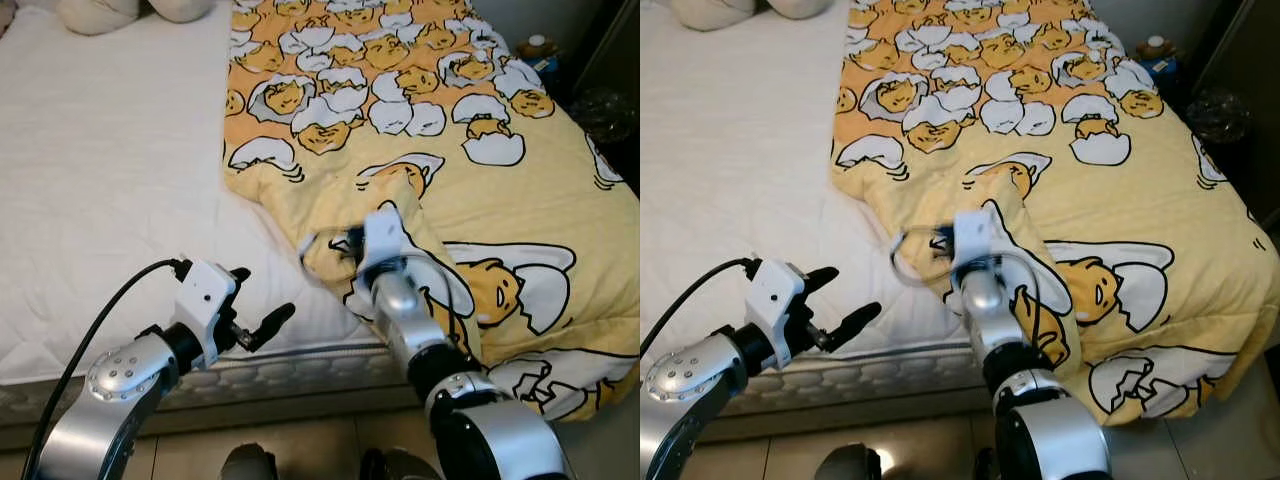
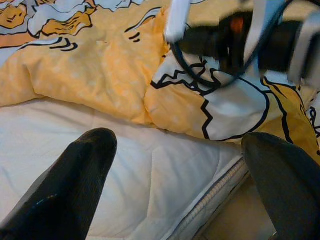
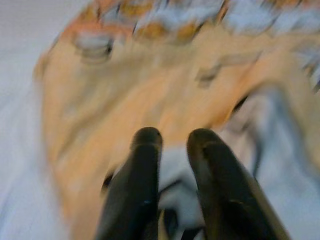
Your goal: Clean up the room
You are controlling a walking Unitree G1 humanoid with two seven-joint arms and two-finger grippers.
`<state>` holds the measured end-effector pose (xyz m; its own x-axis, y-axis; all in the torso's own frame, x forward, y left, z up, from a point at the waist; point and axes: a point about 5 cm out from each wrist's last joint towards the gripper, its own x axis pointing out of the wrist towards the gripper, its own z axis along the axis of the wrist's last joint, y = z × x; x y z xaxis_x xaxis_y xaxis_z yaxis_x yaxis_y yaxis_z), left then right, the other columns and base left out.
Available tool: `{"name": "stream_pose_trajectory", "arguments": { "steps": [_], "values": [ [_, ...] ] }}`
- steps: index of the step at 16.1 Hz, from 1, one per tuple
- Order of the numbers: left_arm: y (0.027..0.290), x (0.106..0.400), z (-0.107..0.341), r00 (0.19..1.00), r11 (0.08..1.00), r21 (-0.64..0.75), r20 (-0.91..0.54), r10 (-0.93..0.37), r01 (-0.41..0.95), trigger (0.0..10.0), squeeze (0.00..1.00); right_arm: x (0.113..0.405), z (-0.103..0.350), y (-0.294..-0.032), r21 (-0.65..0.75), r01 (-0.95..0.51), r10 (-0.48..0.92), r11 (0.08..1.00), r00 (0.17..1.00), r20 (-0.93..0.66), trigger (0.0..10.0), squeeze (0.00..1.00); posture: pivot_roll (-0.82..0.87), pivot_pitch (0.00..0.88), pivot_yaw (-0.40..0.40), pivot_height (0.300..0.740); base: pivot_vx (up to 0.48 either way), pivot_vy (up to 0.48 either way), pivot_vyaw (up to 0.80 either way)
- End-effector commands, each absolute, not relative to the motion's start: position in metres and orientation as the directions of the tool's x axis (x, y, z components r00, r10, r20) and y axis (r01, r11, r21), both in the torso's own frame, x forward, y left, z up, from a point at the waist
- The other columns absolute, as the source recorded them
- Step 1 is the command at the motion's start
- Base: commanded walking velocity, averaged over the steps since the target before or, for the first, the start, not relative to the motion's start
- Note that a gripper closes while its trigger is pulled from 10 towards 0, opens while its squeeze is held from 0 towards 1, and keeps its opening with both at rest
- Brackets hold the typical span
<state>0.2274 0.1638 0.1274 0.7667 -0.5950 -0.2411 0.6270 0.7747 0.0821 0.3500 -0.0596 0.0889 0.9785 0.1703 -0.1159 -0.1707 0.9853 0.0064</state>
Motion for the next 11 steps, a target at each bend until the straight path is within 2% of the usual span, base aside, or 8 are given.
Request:
{"name": "stream_pose_trajectory", "arguments": {
  "steps": [1,5,11],
  "values": [
    [0.164,0.227,0.126,0.763,0.771,0.084,-0.244,-0.598,0.631,10.0,0.0,0.354,0.098,-0.056,-0.006,-0.17,0.169,0.985,0.982,-0.079,10.0,1.0,0.2,0.114,0.034,0.74,0.0,0.0,0.0],
    [0.161,0.228,0.126,0.759,0.766,0.085,-0.239,-0.606,0.638,10.0,0.0,0.367,0.108,-0.067,0.021,-0.044,0.046,0.999,0.992,-0.12,10.0,1.0,0.21,0.113,0.035,0.74,0.0,0.0,0.0],
    [0.16,0.227,0.126,0.76,0.767,0.082,-0.237,-0.605,0.636,10.0,0.0,0.365,0.09,-0.086,0.045,0.074,-0.061,0.996,0.968,-0.245,10.0,1.0,0.21,0.119,0.026,0.74,0.0,0.0,0.0]
  ]
}}
